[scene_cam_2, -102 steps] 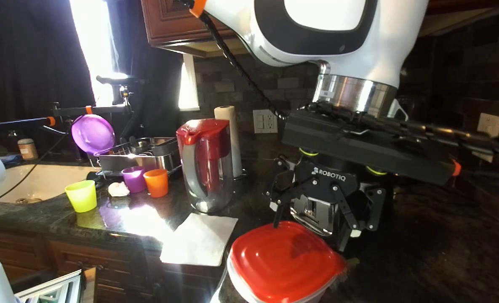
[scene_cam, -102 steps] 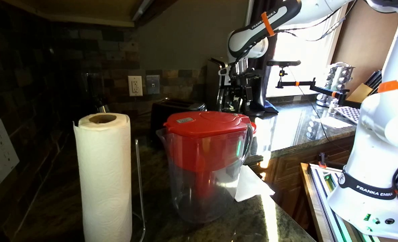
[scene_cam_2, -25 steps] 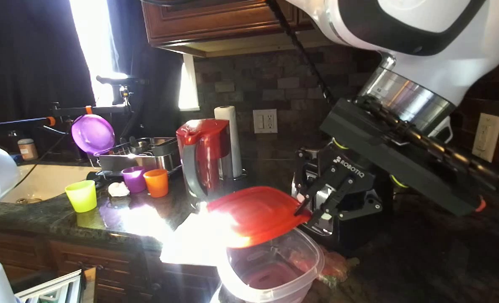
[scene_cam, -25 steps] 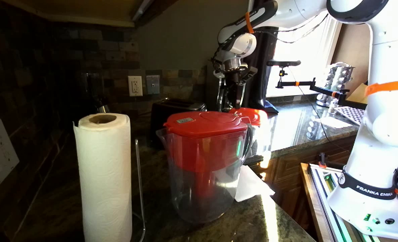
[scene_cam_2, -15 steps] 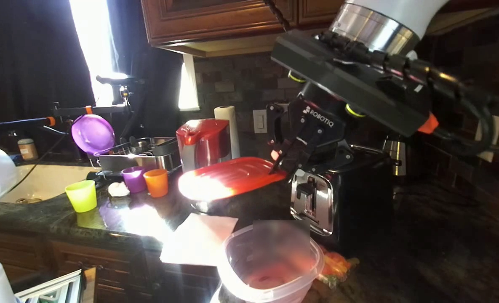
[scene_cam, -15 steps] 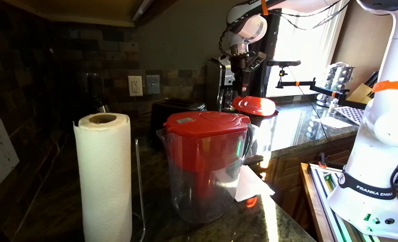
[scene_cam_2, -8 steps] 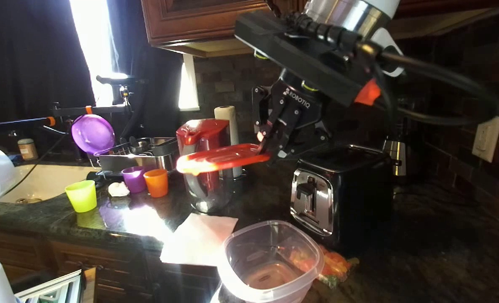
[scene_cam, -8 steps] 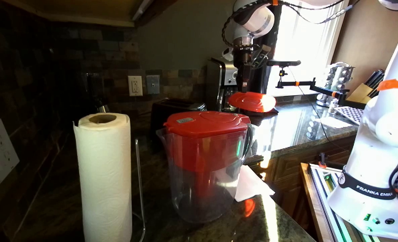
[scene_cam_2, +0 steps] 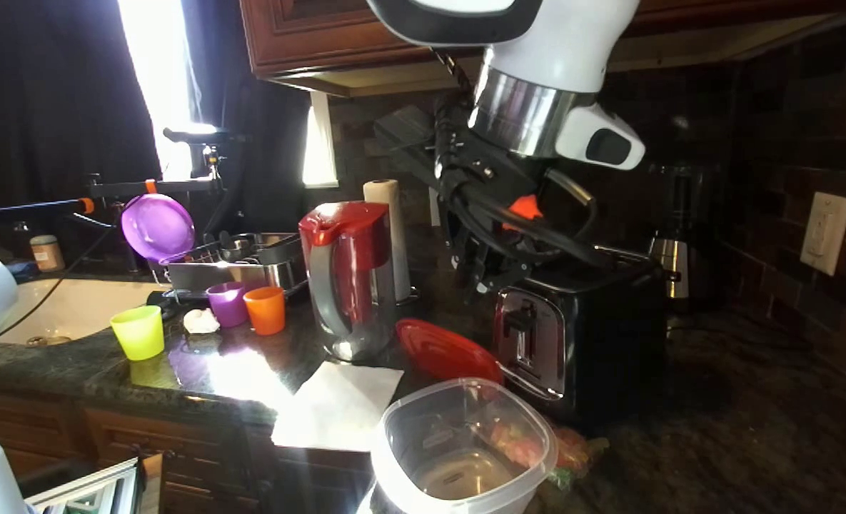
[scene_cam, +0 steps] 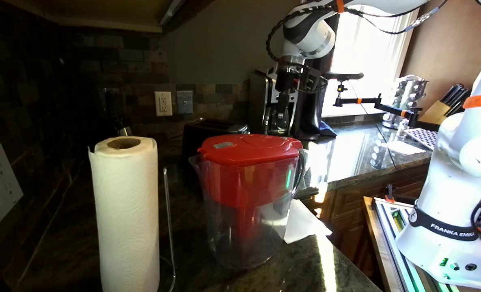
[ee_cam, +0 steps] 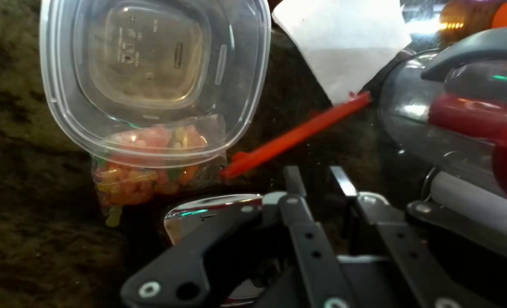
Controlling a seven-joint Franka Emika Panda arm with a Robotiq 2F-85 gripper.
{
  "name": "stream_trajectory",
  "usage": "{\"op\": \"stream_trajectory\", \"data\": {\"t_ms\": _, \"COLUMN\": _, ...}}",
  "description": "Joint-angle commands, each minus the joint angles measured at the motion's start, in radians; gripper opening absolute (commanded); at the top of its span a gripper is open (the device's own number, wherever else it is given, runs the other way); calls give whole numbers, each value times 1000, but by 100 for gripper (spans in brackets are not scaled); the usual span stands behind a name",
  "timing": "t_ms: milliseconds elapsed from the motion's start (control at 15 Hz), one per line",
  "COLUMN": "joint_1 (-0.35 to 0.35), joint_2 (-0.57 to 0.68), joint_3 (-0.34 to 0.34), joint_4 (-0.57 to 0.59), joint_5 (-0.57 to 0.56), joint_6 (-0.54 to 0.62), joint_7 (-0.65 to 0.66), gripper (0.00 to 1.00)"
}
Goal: Remove the red lid from the clear bowl and place it on the table
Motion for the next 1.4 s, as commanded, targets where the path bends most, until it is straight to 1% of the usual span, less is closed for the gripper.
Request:
{"op": "stream_trajectory", "data": {"t_ms": 0, "joint_1": 38, "joint_2": -77, "joint_3": 12, "joint_4": -125, "joint_5": 2, "joint_6": 117, "joint_7": 91, "gripper": 6}}
{"op": "stream_trajectory", "data": {"t_ms": 200, "joint_1": 62, "joint_2": -90, "joint_3": 20, "joint_4": -167, "joint_5": -5, "joint_6": 168, "joint_7": 134, "gripper": 6}}
{"op": "stream_trajectory", "data": {"t_ms": 467, "joint_1": 83, "joint_2": -121, "joint_3": 17, "joint_4": -200, "joint_5": -10, "joint_6": 183, "joint_7": 152, "gripper": 6}}
{"op": "stream_trajectory", "data": {"t_ms": 533, "joint_1": 85, "joint_2": -130, "joint_3": 17, "joint_4": -206, "joint_5": -13, "joint_6": 185, "joint_7": 157, "gripper": 10}}
{"op": "stream_trajectory", "data": {"t_ms": 600, "joint_1": 87, "joint_2": -139, "joint_3": 16, "joint_4": -211, "joint_5": -14, "joint_6": 183, "joint_7": 160, "gripper": 46}}
{"op": "stream_trajectory", "data": {"t_ms": 667, "joint_1": 87, "joint_2": -151, "joint_3": 15, "joint_4": -216, "joint_5": -22, "joint_6": 180, "joint_7": 159, "gripper": 42}}
{"op": "stream_trajectory", "data": {"t_ms": 733, "joint_1": 86, "joint_2": -160, "joint_3": 14, "joint_4": -218, "joint_5": -33, "joint_6": 179, "joint_7": 161, "gripper": 43}}
{"op": "stream_trajectory", "data": {"t_ms": 800, "joint_1": 83, "joint_2": -175, "joint_3": 14, "joint_4": -222, "joint_5": -49, "joint_6": 160, "joint_7": 177, "gripper": 47}}
{"op": "stream_trajectory", "data": {"t_ms": 867, "joint_1": 82, "joint_2": -195, "joint_3": 14, "joint_4": -232, "joint_5": -66, "joint_6": 164, "joint_7": 169, "gripper": 56}}
{"op": "stream_trajectory", "data": {"t_ms": 1000, "joint_1": 80, "joint_2": -238, "joint_3": 11, "joint_4": -250, "joint_5": -95, "joint_6": 167, "joint_7": 174, "gripper": 69}}
{"op": "stream_trajectory", "data": {"t_ms": 1200, "joint_1": 77, "joint_2": -310, "joint_3": 3, "joint_4": -274, "joint_5": -126, "joint_6": 163, "joint_7": 193, "gripper": 94}}
{"op": "stream_trajectory", "data": {"t_ms": 1267, "joint_1": 74, "joint_2": -334, "joint_3": 0, "joint_4": -279, "joint_5": -138, "joint_6": 158, "joint_7": 207, "gripper": 99}}
{"op": "stream_trajectory", "data": {"t_ms": 1333, "joint_1": 73, "joint_2": -359, "joint_3": -4, "joint_4": -284, "joint_5": -150, "joint_6": 153, "joint_7": 214, "gripper": 100}}
